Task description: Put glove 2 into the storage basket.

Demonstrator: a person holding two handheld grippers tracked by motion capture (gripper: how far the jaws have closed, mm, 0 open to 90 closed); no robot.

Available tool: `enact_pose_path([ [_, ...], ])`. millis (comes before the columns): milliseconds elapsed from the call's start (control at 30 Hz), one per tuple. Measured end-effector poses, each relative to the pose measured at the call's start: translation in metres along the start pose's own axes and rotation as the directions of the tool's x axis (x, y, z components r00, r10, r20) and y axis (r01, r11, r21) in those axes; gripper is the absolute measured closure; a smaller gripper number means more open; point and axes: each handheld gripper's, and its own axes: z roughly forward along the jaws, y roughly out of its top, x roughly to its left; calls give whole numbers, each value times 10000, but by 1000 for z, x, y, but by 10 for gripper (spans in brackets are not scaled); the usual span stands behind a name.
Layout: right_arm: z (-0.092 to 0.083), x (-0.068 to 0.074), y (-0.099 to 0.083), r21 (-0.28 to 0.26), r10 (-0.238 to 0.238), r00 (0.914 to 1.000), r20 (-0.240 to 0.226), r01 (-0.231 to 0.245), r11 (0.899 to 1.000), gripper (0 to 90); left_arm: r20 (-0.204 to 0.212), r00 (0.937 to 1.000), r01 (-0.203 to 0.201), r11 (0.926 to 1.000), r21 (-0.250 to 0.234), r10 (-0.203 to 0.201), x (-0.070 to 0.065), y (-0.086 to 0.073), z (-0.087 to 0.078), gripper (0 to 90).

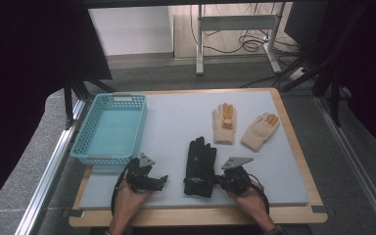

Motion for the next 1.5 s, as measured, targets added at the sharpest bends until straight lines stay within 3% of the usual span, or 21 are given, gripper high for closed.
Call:
enact_pose_path([
  [100, 6, 4, 3, -50, -99, 9999, -78, 99, 9999, 883, -23, 10000, 62, 10000, -23, -62, 5, -3, -2, 55],
  [167, 10, 8, 6, -79, -219, 9997, -78, 219, 9997, 880, 174, 9998, 110, 9999, -40, -110, 9, -5, -2, 51],
  [433, 24, 16, 17, -113, -487, 9988, -56, 486, 9988, 861, 501, 9985, -219, 9996, -160, 227, 15, -9, -3, 61],
  [933, 51, 31, 38, -163, -925, 9949, 389, 932, 9955, 832, 473, 9987, -177, 9997, -155, 184, 14, -8, -2, 49],
  [1067, 46, 31, 36, -80, -980, 9945, 380, 984, 9951, 787, 485, 9987, -169, 9997, -159, 177, 14, -8, -2, 49],
  [1167, 38, 28, 34, -335, -757, 9968, 268, 765, 9965, 756, 487, 9987, -168, 9997, -158, 175, 14, -8, -2, 49],
  [1500, 3, 6, 27, -828, -540, 9937, 977, 621, 9946, 593, 490, 9986, -166, 9997, -151, 174, 14, -8, -2, 49],
])
